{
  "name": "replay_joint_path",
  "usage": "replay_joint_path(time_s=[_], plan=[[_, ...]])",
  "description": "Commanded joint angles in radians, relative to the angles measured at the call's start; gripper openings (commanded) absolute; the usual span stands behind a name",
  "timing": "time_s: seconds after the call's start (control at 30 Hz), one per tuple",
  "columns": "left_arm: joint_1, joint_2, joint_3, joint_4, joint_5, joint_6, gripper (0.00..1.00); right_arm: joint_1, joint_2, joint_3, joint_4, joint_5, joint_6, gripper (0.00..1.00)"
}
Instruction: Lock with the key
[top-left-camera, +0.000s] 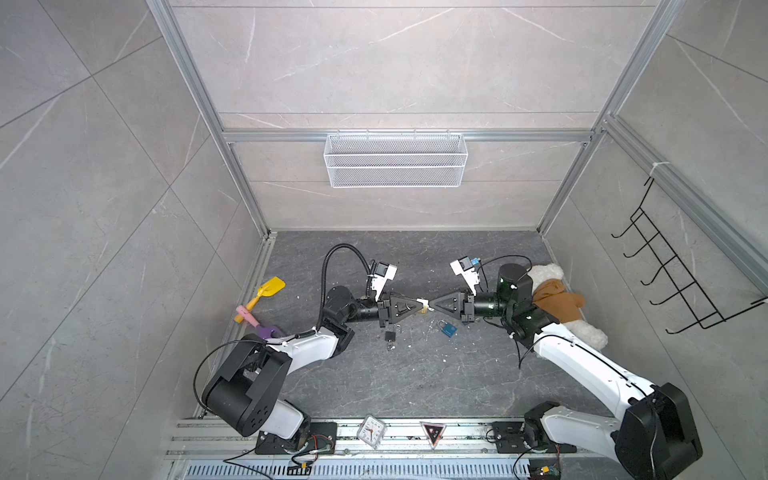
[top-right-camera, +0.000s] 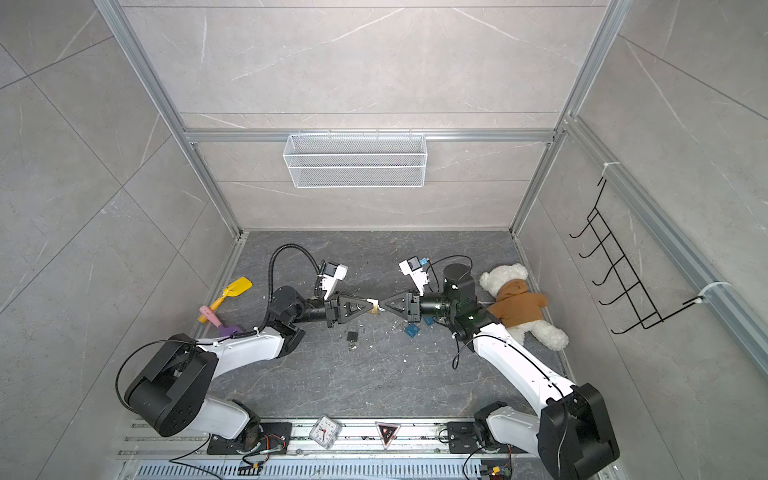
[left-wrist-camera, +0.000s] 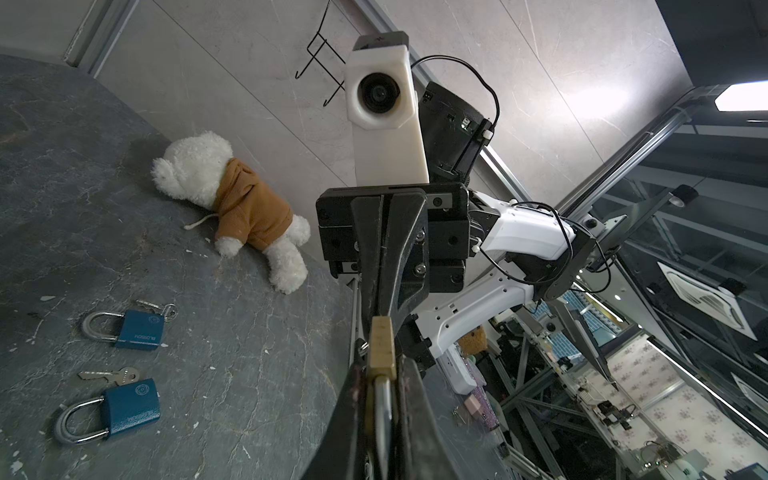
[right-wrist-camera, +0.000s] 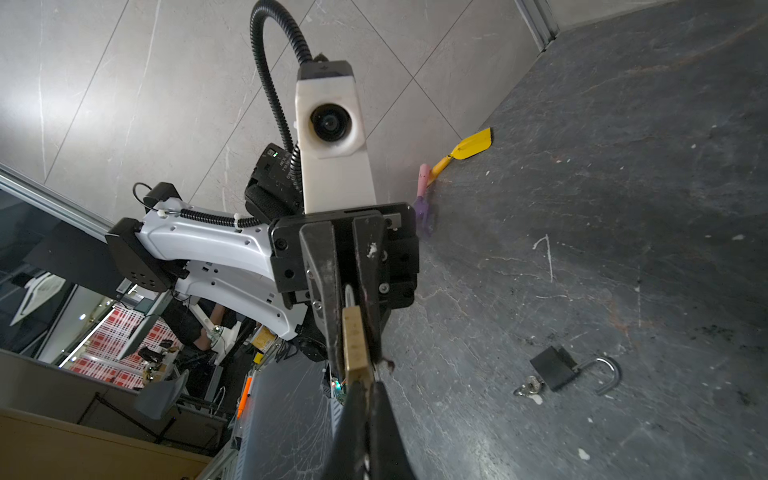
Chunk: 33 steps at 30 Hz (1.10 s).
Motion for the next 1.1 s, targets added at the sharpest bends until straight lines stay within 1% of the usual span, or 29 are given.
replay_joint_path(time_s=[0.0,0.27,0.37,0.43,0.53,0.77,0.83,1.07], plan=[[0.004,-0.004,0.030,0.066,-0.036,0.012,0.00,0.013,-0.018,-0.004,-0.006,-0.051,0.005,0.00],[0.004,0.014,0.046,0.039,-0.028,0.000,0.00,0.013,-0.032,-0.016,0.002,-0.048,0.006,0.00],[0.006,0.028,0.056,0.035,-0.011,-0.020,0.00,0.013,-0.052,-0.011,-0.052,-0.018,-0.044,0.00],[0.010,0.039,0.068,0.032,0.012,-0.039,0.00,0.013,-0.070,0.000,-0.128,0.013,-0.105,0.00],[0.012,0.045,0.077,0.015,0.029,-0.049,0.00,0.011,-0.091,0.001,-0.165,0.036,-0.141,0.00],[0.034,0.023,0.055,0.005,0.027,-0.043,0.00,0.011,-0.116,-0.012,-0.175,0.051,-0.157,0.00],[0.039,0.012,0.048,-0.003,0.024,-0.034,0.00,0.011,-0.124,-0.013,-0.184,0.073,-0.160,0.00],[0.047,0.000,0.045,-0.008,0.034,-0.026,0.00,0.010,-0.129,-0.009,-0.190,0.071,-0.166,0.00]])
